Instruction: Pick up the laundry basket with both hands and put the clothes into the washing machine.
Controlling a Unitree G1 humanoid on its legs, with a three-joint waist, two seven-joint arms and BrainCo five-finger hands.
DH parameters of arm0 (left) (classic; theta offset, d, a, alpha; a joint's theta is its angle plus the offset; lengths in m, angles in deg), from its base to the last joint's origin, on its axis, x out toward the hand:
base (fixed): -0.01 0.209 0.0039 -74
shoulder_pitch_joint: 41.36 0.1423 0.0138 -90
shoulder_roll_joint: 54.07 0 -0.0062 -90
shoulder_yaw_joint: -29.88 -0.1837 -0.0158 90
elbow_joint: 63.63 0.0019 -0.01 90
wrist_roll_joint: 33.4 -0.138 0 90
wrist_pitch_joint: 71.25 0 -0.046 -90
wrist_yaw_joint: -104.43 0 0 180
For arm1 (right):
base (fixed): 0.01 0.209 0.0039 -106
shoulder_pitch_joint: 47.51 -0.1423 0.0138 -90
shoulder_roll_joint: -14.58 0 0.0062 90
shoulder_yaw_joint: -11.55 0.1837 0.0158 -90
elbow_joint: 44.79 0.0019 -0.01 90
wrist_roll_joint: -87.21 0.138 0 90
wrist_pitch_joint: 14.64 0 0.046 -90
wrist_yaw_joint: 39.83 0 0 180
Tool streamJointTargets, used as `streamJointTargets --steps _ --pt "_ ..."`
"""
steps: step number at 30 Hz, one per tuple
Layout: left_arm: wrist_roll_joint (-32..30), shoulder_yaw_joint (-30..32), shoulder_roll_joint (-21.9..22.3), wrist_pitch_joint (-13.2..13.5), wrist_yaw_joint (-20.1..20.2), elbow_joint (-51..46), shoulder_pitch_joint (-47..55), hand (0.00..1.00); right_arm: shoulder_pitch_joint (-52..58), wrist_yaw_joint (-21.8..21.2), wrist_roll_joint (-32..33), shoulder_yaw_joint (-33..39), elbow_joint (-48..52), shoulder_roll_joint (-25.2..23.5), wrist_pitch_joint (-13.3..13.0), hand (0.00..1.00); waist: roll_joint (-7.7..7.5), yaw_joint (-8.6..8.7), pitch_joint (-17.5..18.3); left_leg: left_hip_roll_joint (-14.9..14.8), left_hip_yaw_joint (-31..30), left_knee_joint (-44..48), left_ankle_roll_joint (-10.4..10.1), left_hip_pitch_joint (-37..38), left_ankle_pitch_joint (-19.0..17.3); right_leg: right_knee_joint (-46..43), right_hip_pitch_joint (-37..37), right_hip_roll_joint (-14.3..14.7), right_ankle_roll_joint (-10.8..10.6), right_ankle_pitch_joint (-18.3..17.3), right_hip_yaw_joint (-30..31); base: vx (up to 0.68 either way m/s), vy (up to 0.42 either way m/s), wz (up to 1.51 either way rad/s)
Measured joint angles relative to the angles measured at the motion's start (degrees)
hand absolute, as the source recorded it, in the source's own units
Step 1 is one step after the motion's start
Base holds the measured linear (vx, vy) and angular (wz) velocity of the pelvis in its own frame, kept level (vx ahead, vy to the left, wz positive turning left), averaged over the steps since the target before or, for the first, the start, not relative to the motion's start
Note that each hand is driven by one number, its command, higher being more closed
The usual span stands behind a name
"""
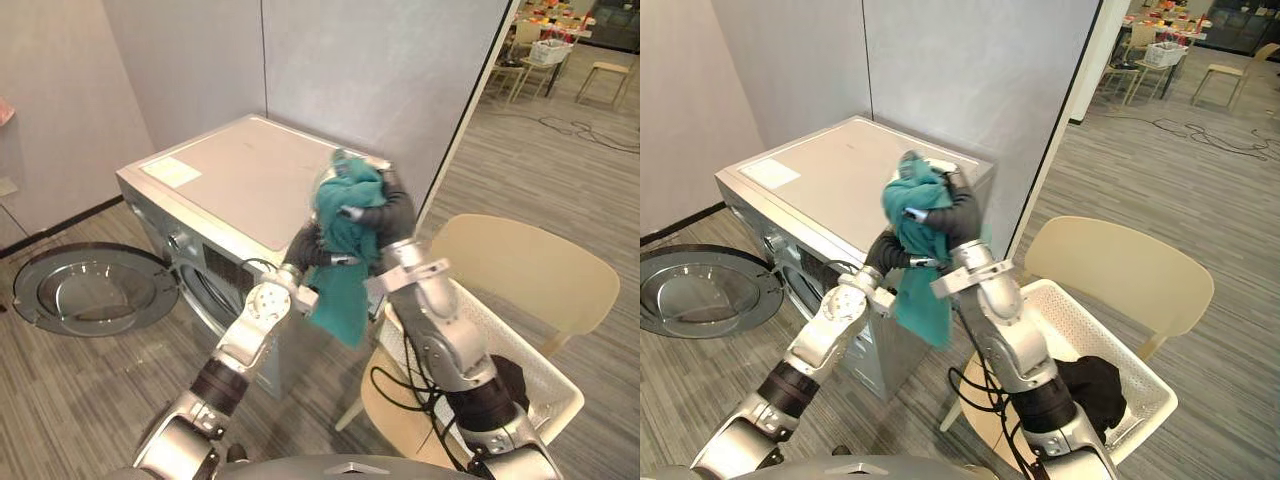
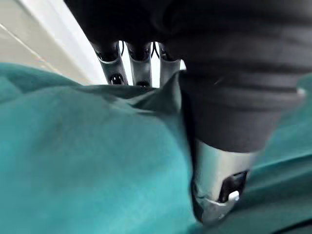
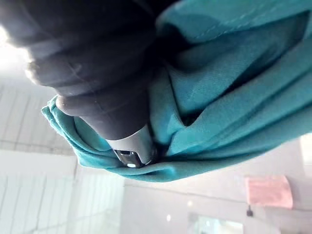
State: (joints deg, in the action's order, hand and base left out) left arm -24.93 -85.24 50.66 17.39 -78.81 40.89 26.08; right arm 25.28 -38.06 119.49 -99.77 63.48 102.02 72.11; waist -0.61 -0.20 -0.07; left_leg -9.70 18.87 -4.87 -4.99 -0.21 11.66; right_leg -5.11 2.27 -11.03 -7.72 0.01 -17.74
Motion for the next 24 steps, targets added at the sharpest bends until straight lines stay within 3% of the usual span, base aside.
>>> streamJointTargets --steps 1,2,9,19,20,24 --pt "-0.4 -0.2 0.4 0.0 -0.6 1.5 -0.8 0.0 -0.4 0.1 0.7 -1.1 -0.7 -0.2 0.0 1.0 0.0 -0.05 0.0 0.0 0.0 0.0 0.0 0.0 0.0 0.0 0.0 0.0 0.1 0.1 0.0 0.0 0.0 0.0" --pt "-1.1 -0.2 0.6 0.0 -1.7 4.2 -2.2 1.0 -0.9 0.3 2.0 -3.2 -1.9 -0.5 0.0 1.0 0.0 -0.06 0.0 0.0 0.1 0.0 0.1 0.0 0.1 0.0 -0.1 0.0 0.1 0.1 0.1 0.01 -0.008 -0.04" --pt "-5.4 -2.6 0.2 0.7 -5.8 11.0 -5.6 1.0 -4.8 2.6 11.0 -6.8 -4.0 -1.3 -0.2 1.0 0.0 -0.73 0.0 0.0 1.3 0.0 0.0 0.0 -0.1 -0.1 -1.1 0.0 -0.1 0.3 1.5 0.0 -0.005 -0.09" --pt "-5.2 -4.6 -0.5 3.2 -9.7 10.9 -5.7 1.0 -5.6 3.8 11.1 -8.0 -4.0 -1.4 -1.3 1.0 0.04 -0.97 0.0 0.0 1.4 0.3 -0.2 -0.1 -0.2 -0.5 -1.5 -0.1 -0.2 0.2 1.6 0.0 -0.001 -0.01" --pt "-5.1 -4.7 -0.5 3.3 -10.1 10.8 -5.6 1.0 -5.7 3.9 11.1 -8.1 -4.0 -1.4 -1.6 0.0 0.05 -1.01 0.0 0.0 1.4 0.3 -0.3 -0.1 -0.3 -0.5 -1.5 -0.1 -0.2 0.2 1.6 0.0 0.0 0.0" --pt "-3.5 -3.9 -0.6 4.0 -11.7 7.9 -2.9 1.0 -5.6 4.7 10.1 -8.2 -4.0 -1.8 -2.6 0.0 0.28 -1.08 0.2 0.0 1.4 0.0 -0.4 -0.1 -0.3 -0.5 -1.5 -0.1 -0.2 0.2 1.6 0.0 0.0 0.0"
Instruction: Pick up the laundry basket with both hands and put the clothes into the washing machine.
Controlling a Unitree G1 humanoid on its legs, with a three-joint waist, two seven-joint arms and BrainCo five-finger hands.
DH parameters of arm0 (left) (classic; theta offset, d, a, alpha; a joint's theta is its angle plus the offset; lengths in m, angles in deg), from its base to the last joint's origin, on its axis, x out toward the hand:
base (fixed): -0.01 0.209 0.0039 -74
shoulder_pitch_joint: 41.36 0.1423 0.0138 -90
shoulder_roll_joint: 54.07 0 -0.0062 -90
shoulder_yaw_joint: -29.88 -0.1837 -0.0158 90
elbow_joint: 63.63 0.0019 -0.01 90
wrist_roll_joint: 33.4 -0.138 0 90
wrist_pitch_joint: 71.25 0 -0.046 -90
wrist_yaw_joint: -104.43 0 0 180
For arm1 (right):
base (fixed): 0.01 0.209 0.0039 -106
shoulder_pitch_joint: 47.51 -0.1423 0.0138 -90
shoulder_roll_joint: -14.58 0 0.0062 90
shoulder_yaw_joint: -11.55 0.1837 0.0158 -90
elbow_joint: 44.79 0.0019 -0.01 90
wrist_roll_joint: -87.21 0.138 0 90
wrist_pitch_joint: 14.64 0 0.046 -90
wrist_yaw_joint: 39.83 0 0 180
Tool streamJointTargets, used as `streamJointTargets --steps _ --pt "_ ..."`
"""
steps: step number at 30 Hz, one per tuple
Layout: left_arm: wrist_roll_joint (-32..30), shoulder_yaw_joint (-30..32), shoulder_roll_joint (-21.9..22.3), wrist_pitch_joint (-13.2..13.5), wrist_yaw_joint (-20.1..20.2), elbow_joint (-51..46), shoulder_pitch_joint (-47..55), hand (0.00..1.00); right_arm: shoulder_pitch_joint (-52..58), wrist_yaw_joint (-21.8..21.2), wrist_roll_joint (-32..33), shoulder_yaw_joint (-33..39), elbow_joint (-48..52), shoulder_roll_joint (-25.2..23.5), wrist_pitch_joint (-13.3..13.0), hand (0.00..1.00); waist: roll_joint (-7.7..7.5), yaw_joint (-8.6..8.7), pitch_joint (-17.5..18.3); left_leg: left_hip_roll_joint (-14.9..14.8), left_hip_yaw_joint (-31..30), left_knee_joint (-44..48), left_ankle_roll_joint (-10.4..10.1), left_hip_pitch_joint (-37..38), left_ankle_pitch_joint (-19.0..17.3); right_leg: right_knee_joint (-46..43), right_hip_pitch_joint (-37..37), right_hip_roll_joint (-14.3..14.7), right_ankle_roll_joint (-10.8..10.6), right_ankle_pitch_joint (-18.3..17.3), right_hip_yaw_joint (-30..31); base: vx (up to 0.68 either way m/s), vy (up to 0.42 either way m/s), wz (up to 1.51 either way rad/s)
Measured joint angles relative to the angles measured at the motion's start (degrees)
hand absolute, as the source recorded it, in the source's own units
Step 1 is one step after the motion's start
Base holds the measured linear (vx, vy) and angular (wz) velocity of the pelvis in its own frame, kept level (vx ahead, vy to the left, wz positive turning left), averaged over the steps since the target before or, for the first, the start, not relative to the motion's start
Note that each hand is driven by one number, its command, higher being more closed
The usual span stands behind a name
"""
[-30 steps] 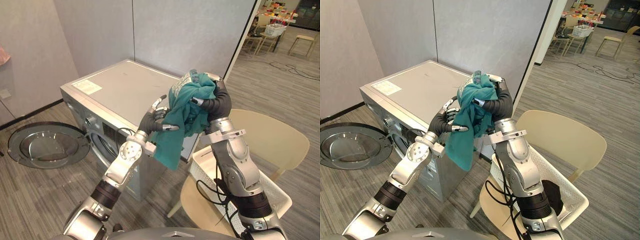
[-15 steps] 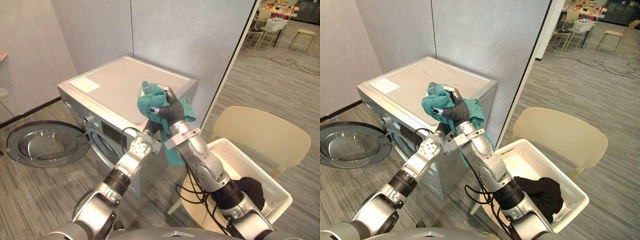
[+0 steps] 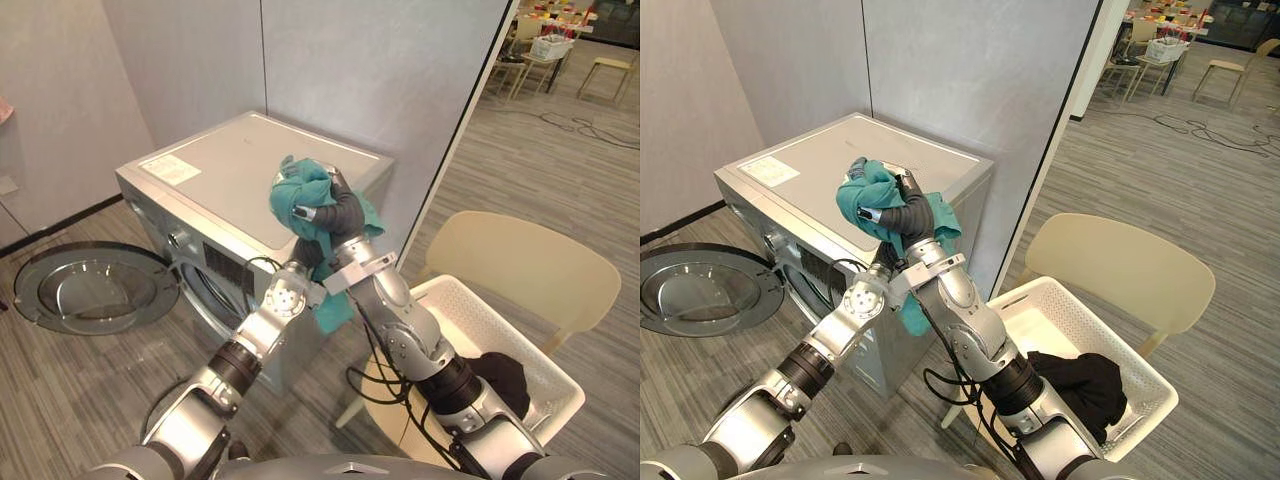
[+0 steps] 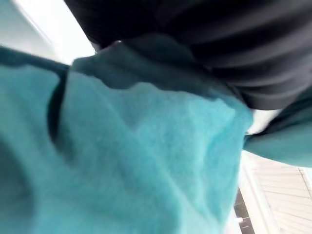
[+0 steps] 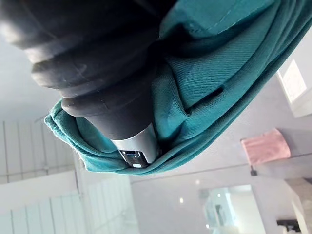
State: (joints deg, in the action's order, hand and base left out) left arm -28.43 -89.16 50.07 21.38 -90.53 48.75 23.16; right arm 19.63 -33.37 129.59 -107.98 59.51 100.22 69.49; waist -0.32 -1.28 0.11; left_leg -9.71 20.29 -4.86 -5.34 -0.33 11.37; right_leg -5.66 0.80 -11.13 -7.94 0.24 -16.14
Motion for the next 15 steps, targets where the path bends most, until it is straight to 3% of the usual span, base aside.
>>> streamJointTargets --steps 9,15 --pt "3.3 7.2 -0.2 0.0 -0.7 -6.6 5.6 1.0 0.3 -0.2 -2.3 2.0 0.1 0.0 -0.1 0.0 0.28 0.05 0.0 0.0 0.1 0.0 0.0 0.2 0.0 0.0 0.1 0.0 0.0 0.0 0.1 0.0 0.0 0.0" --pt "5.0 18.6 -1.6 0.0 -0.9 -18.0 12.0 1.0 3.6 -1.2 -2.4 11.6 0.2 0.4 -0.1 0.0 0.82 -0.06 -0.2 0.1 0.1 0.0 0.0 0.9 0.0 0.3 0.9 0.0 0.0 0.0 0.1 0.0 0.0 0.0"
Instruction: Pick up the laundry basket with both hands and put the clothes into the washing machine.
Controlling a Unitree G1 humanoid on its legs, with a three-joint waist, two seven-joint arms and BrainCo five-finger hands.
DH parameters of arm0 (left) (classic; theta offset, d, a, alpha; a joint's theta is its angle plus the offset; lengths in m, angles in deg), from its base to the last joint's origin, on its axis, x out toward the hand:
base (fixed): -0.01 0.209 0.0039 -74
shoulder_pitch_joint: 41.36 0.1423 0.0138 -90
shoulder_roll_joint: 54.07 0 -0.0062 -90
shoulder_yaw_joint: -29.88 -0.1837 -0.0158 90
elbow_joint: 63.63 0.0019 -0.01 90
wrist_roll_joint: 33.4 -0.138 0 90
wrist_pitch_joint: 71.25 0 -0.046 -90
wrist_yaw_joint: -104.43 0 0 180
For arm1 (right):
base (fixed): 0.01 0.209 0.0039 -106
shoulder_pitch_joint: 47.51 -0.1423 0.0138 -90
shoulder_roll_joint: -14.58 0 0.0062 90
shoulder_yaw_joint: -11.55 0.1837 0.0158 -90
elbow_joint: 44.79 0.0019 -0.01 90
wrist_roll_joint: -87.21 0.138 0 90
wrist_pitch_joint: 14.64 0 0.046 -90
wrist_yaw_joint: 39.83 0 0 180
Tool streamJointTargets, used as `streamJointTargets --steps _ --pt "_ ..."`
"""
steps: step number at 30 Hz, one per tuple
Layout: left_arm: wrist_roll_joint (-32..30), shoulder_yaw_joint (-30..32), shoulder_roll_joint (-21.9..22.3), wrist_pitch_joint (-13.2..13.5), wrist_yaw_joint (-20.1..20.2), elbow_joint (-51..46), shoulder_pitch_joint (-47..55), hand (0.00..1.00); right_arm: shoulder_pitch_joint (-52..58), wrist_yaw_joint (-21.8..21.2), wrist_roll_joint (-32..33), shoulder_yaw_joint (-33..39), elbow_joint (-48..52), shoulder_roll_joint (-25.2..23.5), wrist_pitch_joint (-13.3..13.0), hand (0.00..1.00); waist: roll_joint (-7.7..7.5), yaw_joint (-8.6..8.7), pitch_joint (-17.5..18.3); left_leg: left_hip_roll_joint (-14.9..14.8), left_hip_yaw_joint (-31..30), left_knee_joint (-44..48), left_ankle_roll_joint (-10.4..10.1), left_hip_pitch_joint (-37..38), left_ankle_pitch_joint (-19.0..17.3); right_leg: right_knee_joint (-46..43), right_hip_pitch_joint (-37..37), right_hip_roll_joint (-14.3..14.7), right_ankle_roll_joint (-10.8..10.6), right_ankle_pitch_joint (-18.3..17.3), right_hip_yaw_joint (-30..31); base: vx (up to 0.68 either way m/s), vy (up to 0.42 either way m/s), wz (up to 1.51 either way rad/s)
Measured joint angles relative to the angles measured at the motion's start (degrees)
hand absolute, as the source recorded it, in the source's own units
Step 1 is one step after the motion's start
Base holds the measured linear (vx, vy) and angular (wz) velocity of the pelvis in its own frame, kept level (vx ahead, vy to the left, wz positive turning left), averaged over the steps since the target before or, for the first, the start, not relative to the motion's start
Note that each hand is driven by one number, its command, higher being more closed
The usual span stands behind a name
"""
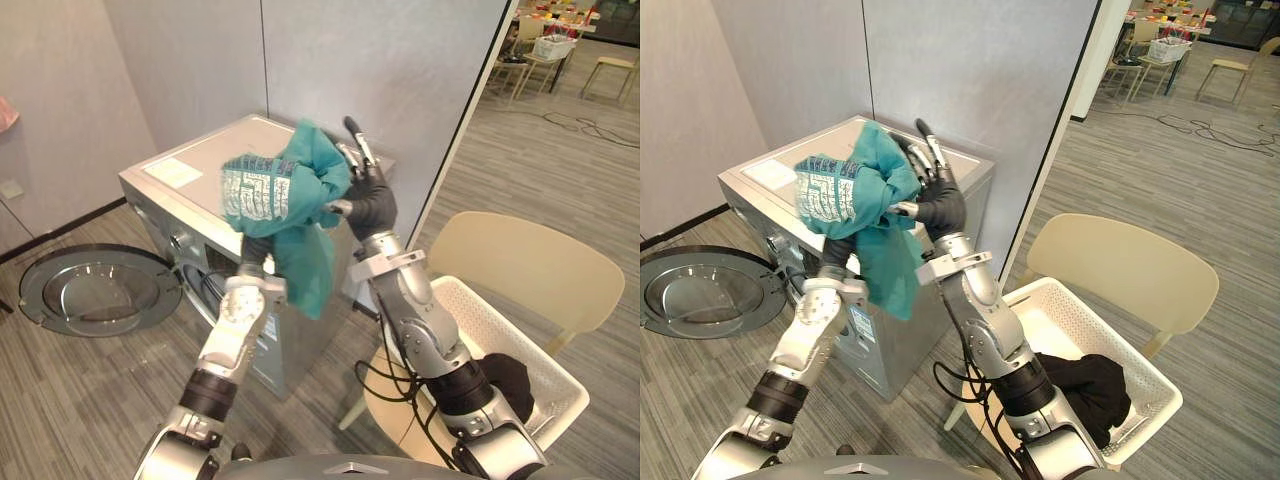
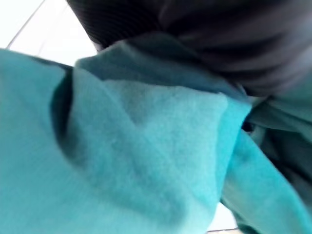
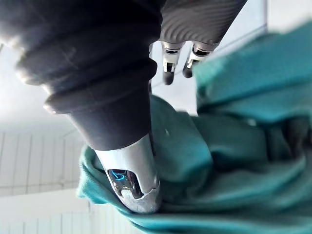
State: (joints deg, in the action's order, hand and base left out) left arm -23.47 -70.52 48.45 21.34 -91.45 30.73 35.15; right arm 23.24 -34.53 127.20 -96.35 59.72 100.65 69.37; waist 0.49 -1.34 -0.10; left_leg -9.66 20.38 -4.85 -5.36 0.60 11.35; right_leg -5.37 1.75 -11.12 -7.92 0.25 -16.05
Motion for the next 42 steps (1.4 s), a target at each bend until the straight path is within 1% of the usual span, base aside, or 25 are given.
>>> streamJointTargets --steps 6,12,15,18,19,20,21,22,23,25,26,27,29,30,32,33,34,35,36,37,38,39,40,41,42 --pt "1.3 12.8 -0.4 0.7 0.0 -10.5 7.7 1.0 0.7 -0.1 -1.3 10.2 -0.7 2.2 -0.2 0.0 0.88 -0.1 0.2 0.0 0.1 0.0 -0.1 1.0 -0.3 0.5 1.1 0.1 0.1 0.0 0.1 0.0 0.0 0.0" --pt "3.1 19.0 0.0 2.5 0.6 -19.1 15.9 1.0 1.3 -0.1 -2.1 11.4 -2.3 1.3 -0.6 0.0 1.49 -1.14 0.2 -0.6 0.1 0.4 0.0 2.0 -0.8 2.1 2.8 1.1 0.5 0.4 0.6 0.0 -0.007 0.0" --pt "3.9 21.5 1.2 2.9 1.6 -21.2 20.0 1.0 1.3 -0.1 -2.1 11.1 -5.2 -1.1 -0.7 0.0 1.91 -2.41 -0.1 -2.3 -1.6 5.8 -0.4 -1.1 -2.3 3.1 3.4 2.5 1.6 1.1 0.4 -0.01 -0.054 0.18" --pt "4.6 22.1 3.6 3.1 1.8 -21.9 20.4 1.0 1.3 -0.3 -2.1 11.1 -6.8 -1.6 -1.1 0.0 3.85 -3.38 -1.5 -3.9 -7.1 10.5 -0.4 -7.3 -2.5 2.3 2.8 4.1 2.1 0.9 -4.1 -0.08 -0.066 0.77" --pt "4.7 22.0 4.7 3.1 1.8 -22.2 20.6 1.0 1.0 -0.3 -2.2 10.6 -6.8 -1.5 -1.1 0.0 5.27 -3.69 -2.3 -4.3 -9.1 10.0 -0.6 -9.5 -1.9 0.7 1.9 5.1 2.4 0.0 -6.1 -0.15 -0.061 1.02" --pt "4.8 21.7 5.6 3.1 1.7 -22.6 20.7 1.0 0.8 -0.2 -3.3 9.8 -6.9 -1.3 -1.2 0.0 6.35 -3.57 -3.1 -4.7 -9.4 8.6 0.3 -11.5 -3.4 -0.9 0.3 5.9 3.2 -1.1 -7.1 -0.17 -0.068 1.5" --pt "5.0 21.5 5.8 3.2 1.7 -22.7 20.4 1.0 0.7 -0.1 -4.6 9.9 -7.1 -1.6 -1.2 0.0 4.4 -3.6 -4.1 -4.7 -4.8 9.6 4.8 -13.2 -8.4 0.2 0.3 4.6 3.8 -1.0 -9.5 -0.15 -0.031 1.54" --pt "5.1 21.0 5.8 3.3 1.7 -22.8 20.3 1.0 0.6 -0.1 -4.7 10.2 -7.2 -1.9 -1.2 0.0 3.26 -3.52 -4.9 -5.3 -1.0 13.1 8.0 -15.0 -10.3 0.3 0.0 3.4 4.4 -0.6 -12.0 -0.14 0.005 1.57" --pt "5.1 19.9 5.7 3.7 1.7 -22.6 20.4 1.0 0.6 0.0 -6.2 11.1 -7.6 -2.0 -1.1 0.0 3.05 -3.95 -5.0 -7.7 6.1 24.7 11.1 -17.4 -12.0 -0.9 0.0 2.1 4.8 -0.5 -15.8 -0.09 0.023 1.14" --pt "5.2 18.8 5.7 4.2 1.8 -22.3 20.4 1.0 0.7 0.0 -7.0 11.2 -7.3 -2.2 -1.2 0.0 3.22 -4.11 -5.0 -12.4 15.6 38.7 15.9 -15.7 -15.8 -3.2 0.5 1.3 4.6 -0.8 -19.3 -0.04 0.031 1.09" --pt "5.4 17.3 5.6 5.1 2.4 -21.4 19.9 1.0 1.1 0.0 -8.4 11.4 -6.2 -2.2 -1.3 0.0 2.95 -3.54 -5.1 -14.8 21.8 44.0 16.5 -12.8 -21.6 -4.1 1.3 0.2 4.4 -1.1 -22.3 -0.05 0.093 1.28" --pt "5.7 16.0 5.3 5.2 2.7 -20.4 19.4 1.0 1.2 0.0 -9.0 11.4 -5.2 -2.2 -1.4 0.0 2.62 -2.92 -5.3 -15.9 24.6 46.1 15.8 -11.0 -24.1 -4.5 1.7 -0.8 4.1 -1.2 -24.5 -0.07 0.149 1.54" --pt "6.2 12.6 5.0 5.2 3.6 -18.1 18.5 1.0 1.7 0.0 -9.6 11.4 -1.9 -2.3 -1.5 0.0 2.59 -1.08 -5.3 -16.4 26.3 44.5 9.9 -9.1 -26.7 -5.6 2.3 -2.8 2.9 -1.3 -29.3 -0.02 0.181 1.48" --pt "6.3 10.5 5.0 5.1 4.3 -17.2 17.9 1.0 2.4 0.0 -11.3 11.5 0.1 -2.5 -1.8 0.0 3.57 -0.1 -4.7 -14.0 25.9 40.8 6.3 -9.7 -29.3 -6.7 2.1 -3.9 1.5 -1.2 -31.9 0.0 0.294 1.38" --pt "6.5 8.4 3.8 4.9 5.0 -14.9 16.8 1.0 3.2 -0.3 -12.5 11.0 0.3 -5.4 -1.1 0.0 0.12 -0.42 -4.8 -7.9 23.1 37.4 7.4 -12.2 -28.2 -6.0 1.2 -7.0 1.6 -0.9 -33.2 -0.04 0.345 1.21" --pt "6.8 8.2 3.8 4.7 5.0 -14.2 16.8 1.0 3.2 -0.4 -13.4 10.8 0.3 -6.2 -1.1 0.0 -0.15 -0.59 -4.8 -6.6 22.1 36.9 7.5 -12.6 -28.1 -5.6 1.4 -7.4 1.7 -0.9 -33.2 -0.08 0.364 1.09" --pt "6.8 8.0 3.9 4.6 5.1 -12.8 17.0 1.0 3.2 -1.1 -14.2 10.3 0.4 -7.4 -1.1 0.0 -0.39 -0.93 -4.7 -2.4 20.3 34.8 8.0 -12.5 -27.9 -6.3 1.8 -9.6 2.9 -0.6 -32.7 -0.07 0.364 0.91" --pt "6.8 7.9 4.0 4.6 5.1 -12.5 17.0 1.0 3.2 -1.2 -15.0 10.0 0.4 -7.3 -1.1 0.0 -0.44 -0.89 -4.7 -0.6 19.5 33.7 8.3 -12.4 -27.8 -7.8 1.5 -11.0 4.2 -0.8 -31.7 -0.05 0.359 1.06" --pt "6.8 7.3 4.1 4.7 5.1 -12.1 17.0 1.0 3.4 -1.4 -15.7 10.0 0.4 -7.3 -1.1 0.0 -0.43 -0.49 -4.7 2.5 17.5 31.8 9.3 -12.2 -27.5 -12.2 0.0 -13.0 8.8 -2.8 -28.9 -0.04 0.334 1.22" --pt "6.8 5.5 3.9 4.7 5.2 -11.0 16.3 1.0 4.4 -1.4 -15.7 10.4 0.6 -6.9 -1.1 0.0 0.04 0.91 -5.0 6.2 13.5 28.5 12.4 -11.8 -26.6 -19.6 -2.9 -13.7 14.4 -6.8 -19.3 -0.03 0.328 1.86" --pt "6.8 2.7 3.9 4.7 5.5 -8.8 15.3 1.0 6.8 -1.5 -15.7 11.5 0.7 -6.9 -1.1 0.0 0.11 2.41 -5.1 9.3 9.1 25.4 13.3 -11.0 -25.5 -25.8 -6.2 -10.0 12.9 -10.9 -6.3 0.0 0.22 1.95" --pt "6.8 1.2 3.9 4.7 5.9 -7.6 14.8 1.0 8.3 -1.5 -15.7 12.0 1.0 -6.9 -1.1 0.0 0.11 3.12 -5.1 10.5 6.8 23.9 13.7 -10.4 -24.6 -28.1 -7.4 -7.4 12.2 -12.4 -1.1 0.05 0.128 2.18" --pt "6.8 -2.2 3.8 4.6 6.4 -5.5 14.3 1.0 11.8 -1.5 -15.7 12.8 2.1 -6.8 -1.1 0.0 0.1 4.67 -5.2 12.8 2.3 20.9 13.8 -8.8 -23.1 -31.6 -9.3 -2.5 10.7 -14.7 4.8 0.1 0.072 2.13" --pt "6.9 -5.1 3.8 4.3 6.7 -4.8 14.3 1.0 15.5 -1.7 -15.7 13.6 4.3 -6.9 -1.2 0.0 0.04 5.82 -5.2 14.8 -1.7 17.8 13.7 -7.0 -21.7 -33.3 -11.6 1.2 9.9 -16.5 7.1 0.11 0.051 2.03" --pt "6.9 -6.3 3.7 4.3 6.9 -4.8 14.3 1.0 17.2 -1.7 -15.7 13.8 5.2 -6.8 -1.2 0.0 -0.08 6.19 -5.3 15.7 -2.9 16.2 13.3 -5.9 -21.2 -33.6 -13.1 2.7 9.3 -17.1 7.6 0.15 0.023 1.64"
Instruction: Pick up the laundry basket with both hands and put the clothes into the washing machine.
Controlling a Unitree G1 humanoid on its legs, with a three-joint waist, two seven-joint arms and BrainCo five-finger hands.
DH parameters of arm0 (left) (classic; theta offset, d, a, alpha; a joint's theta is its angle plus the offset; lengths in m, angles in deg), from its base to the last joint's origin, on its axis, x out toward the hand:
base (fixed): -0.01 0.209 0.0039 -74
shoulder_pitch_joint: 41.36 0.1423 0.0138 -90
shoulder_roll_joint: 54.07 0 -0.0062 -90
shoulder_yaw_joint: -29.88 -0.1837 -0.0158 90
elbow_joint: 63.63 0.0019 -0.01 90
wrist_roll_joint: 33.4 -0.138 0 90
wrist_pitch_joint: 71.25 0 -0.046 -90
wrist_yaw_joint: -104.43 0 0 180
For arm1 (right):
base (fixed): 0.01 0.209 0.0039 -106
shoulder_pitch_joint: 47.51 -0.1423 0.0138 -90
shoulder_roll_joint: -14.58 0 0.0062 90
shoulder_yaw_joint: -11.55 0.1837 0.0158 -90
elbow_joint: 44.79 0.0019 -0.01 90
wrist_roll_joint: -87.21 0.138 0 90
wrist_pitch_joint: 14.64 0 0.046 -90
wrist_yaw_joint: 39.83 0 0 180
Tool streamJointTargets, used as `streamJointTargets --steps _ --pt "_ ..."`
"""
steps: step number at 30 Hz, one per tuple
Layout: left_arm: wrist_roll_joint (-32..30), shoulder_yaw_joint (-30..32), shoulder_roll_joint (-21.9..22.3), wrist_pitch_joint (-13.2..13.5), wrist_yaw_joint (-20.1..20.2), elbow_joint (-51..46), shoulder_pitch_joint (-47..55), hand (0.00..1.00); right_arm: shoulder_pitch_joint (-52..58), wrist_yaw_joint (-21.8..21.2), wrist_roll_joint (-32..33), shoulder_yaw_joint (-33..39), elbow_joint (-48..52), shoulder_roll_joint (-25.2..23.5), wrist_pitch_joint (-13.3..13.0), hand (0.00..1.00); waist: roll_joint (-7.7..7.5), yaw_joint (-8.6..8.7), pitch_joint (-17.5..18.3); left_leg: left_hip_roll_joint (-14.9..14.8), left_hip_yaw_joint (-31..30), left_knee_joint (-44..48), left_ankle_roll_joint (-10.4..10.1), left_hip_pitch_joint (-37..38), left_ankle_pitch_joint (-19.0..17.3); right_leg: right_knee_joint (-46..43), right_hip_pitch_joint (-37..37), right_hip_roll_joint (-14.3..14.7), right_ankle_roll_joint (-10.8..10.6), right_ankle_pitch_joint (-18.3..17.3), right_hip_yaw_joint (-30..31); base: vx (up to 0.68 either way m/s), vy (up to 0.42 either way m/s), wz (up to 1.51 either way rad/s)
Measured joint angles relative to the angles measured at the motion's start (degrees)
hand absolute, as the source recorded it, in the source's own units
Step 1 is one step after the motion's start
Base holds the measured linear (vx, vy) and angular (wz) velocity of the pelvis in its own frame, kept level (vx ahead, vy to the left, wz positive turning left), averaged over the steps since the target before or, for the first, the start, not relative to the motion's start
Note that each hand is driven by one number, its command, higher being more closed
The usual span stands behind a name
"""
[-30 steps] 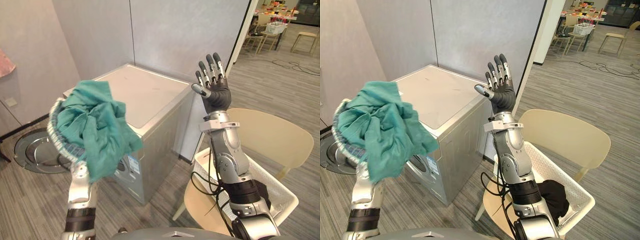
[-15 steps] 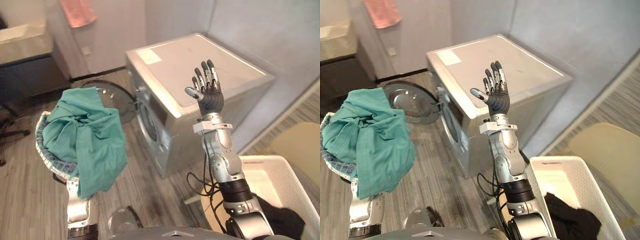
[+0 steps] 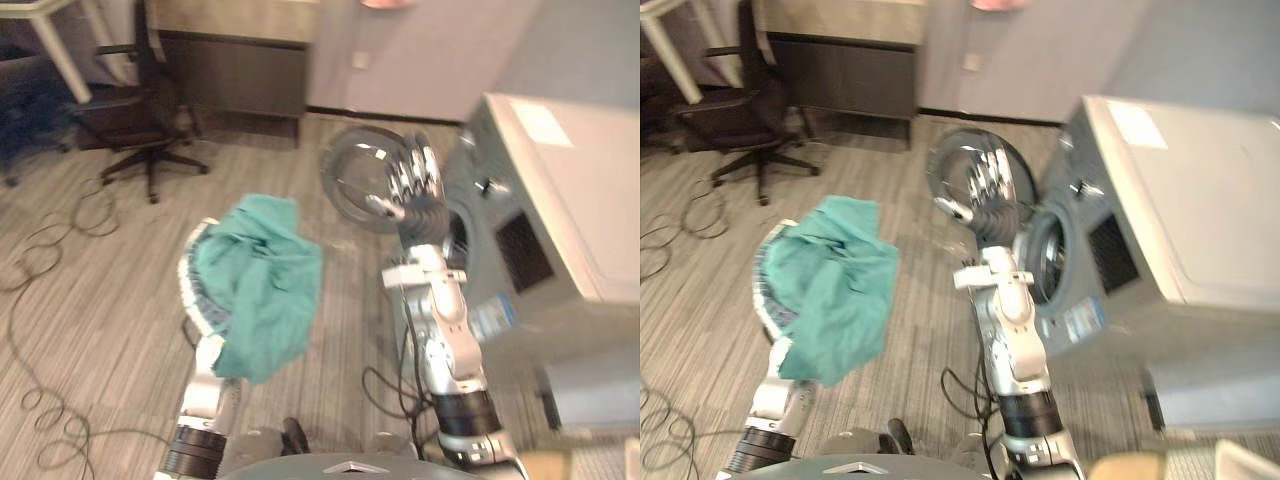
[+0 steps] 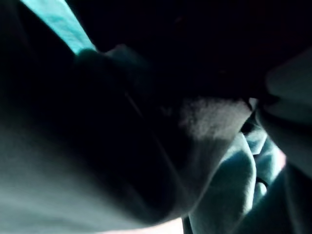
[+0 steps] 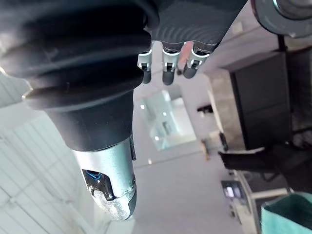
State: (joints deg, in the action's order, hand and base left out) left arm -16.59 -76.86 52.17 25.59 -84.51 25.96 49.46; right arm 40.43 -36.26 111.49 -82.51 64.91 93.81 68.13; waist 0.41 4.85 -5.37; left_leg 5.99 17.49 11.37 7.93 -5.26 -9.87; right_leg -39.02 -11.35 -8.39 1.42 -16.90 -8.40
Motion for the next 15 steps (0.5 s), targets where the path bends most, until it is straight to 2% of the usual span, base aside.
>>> streamJointTargets --steps 2,3,6,7,8,9,10,11,12,13,14,15 --pt "0.5 -2.5 -0.1 0.0 1.1 0.0 -0.3 1.0 4.5 -1.1 0.0 1.0 1.8 0.0 -0.1 0.0 -0.24 0.65 -0.1 3.0 -3.7 -4.9 -0.9 3.8 1.4 0.7 -5.2 2.9 -0.8 -0.4 -1.5 0.26 0.038 1.17" --pt "0.6 -3.5 -0.5 0.0 1.9 0.3 -0.9 1.0 7.1 -2.1 0.2 1.9 1.7 0.0 -0.4 0.0 -0.27 1.11 -0.2 4.8 -6.1 -7.3 -0.5 6.2 2.0 2.6 -8.3 3.2 -0.3 0.0 -5.9 0.33 0.06 0.87" --pt "0.6 -3.9 -1.6 -0.8 3.3 1.4 -1.6 1.0 12.2 -2.8 0.6 3.5 -2.4 -0.1 -0.3 0.0 0.16 2.86 -0.2 6.2 -9.8 -10.0 0.2 10.9 2.4 8.1 -9.5 3.0 2.8 3.7 -12.1 0.33 0.062 0.84" --pt "0.6 -4.1 -1.8 -1.0 3.6 1.4 -1.6 1.0 13.3 -2.9 0.3 3.8 -3.6 -0.2 0.3 0.0 0.13 2.55 -0.3 6.2 -9.7 -10.1 -0.3 11.6 2.1 9.4 -9.5 3.3 3.6 4.3 -13.4 0.46 0.095 0.33" --pt "0.4 -3.7 -1.9 -1.2 3.9 1.8 -1.5 1.0 16.0 -3.1 -0.9 4.1 -5.3 -0.3 1.5 0.0 0.17 2.12 -0.3 6.4 -9.5 -8.7 -2.3 12.4 0.9 11.9 -8.6 4.7 5.2 5.2 -16.2 0.56 0.139 0.38" --pt "0.3 -3.7 -1.3 -1.4 4.4 2.5 -1.2 1.0 19.7 -3.0 -3.5 4.6 -5.8 -0.8 2.7 0.0 0.54 3.2 -0.7 6.6 -7.4 -0.1 -6.2 11.0 -2.9 16.8 -5.3 6.2 8.9 9.8 -18.1 0.56 0.167 0.6" --pt "0.3 -3.5 -0.4 -1.6 4.4 3.3 -0.9 1.0 20.7 -3.0 -4.6 4.9 -6.8 -0.8 2.8 0.0 1.87 4.66 -1.3 5.1 -5.3 6.7 -6.4 9.1 -4.3 17.9 -2.9 6.6 7.7 9.7 -19.1 0.48 0.165 0.63" --pt "0.3 -3.4 0.0 -1.8 4.5 3.5 -0.2 1.0 21.7 -2.8 -5.7 5.1 -7.8 -0.9 3.6 0.0 2.08 4.97 -1.5 3.4 -1.9 13.9 -6.4 6.8 -4.1 19.5 -1.0 6.8 7.2 9.5 -18.3 0.4 0.144 -0.03" --pt "0.4 -2.4 0.6 -1.9 4.7 3.1 2.2 1.0 23.7 -2.1 -8.1 4.9 -8.7 -1.9 5.0 0.0 1.76 3.33 -1.7 -2.0 5.5 29.9 -6.2 2.7 -1.0 21.8 3.0 8.0 7.0 8.6 -15.7 0.52 0.127 -0.8" --pt "0.4 -1.7 0.8 -1.8 4.9 2.6 4.3 1.0 25.4 -2.0 -9.0 5.0 -9.9 -2.7 5.0 0.0 1.64 1.68 -1.8 -7.4 9.8 41.5 -4.4 0.4 0.0 22.6 5.7 9.2 6.9 7.9 -13.0 0.61 0.13 -1.38" --pt "0.4 -0.8 0.8 -1.8 5.2 2.1 7.1 1.0 26.4 -1.8 -9.9 5.3 -12.2 -3.8 5.0 0.0 1.79 1.11 -1.7 -14.1 10.7 53.0 -3.6 -1.8 0.5 23.1 9.0 10.0 6.3 6.7 -10.8 0.55 0.135 -1.4" --pt "0.3 0.0 0.9 -1.8 5.5 2.0 9.1 1.0 27.4 -1.5 -12.5 6.7 -15.4 -4.7 5.4 0.0 1.67 1.09 -1.4 -19.2 9.4 59.4 -3.8 -4.6 0.4 23.8 11.1 10.4 5.3 6.1 -8.3 0.43 0.149 -1.12"
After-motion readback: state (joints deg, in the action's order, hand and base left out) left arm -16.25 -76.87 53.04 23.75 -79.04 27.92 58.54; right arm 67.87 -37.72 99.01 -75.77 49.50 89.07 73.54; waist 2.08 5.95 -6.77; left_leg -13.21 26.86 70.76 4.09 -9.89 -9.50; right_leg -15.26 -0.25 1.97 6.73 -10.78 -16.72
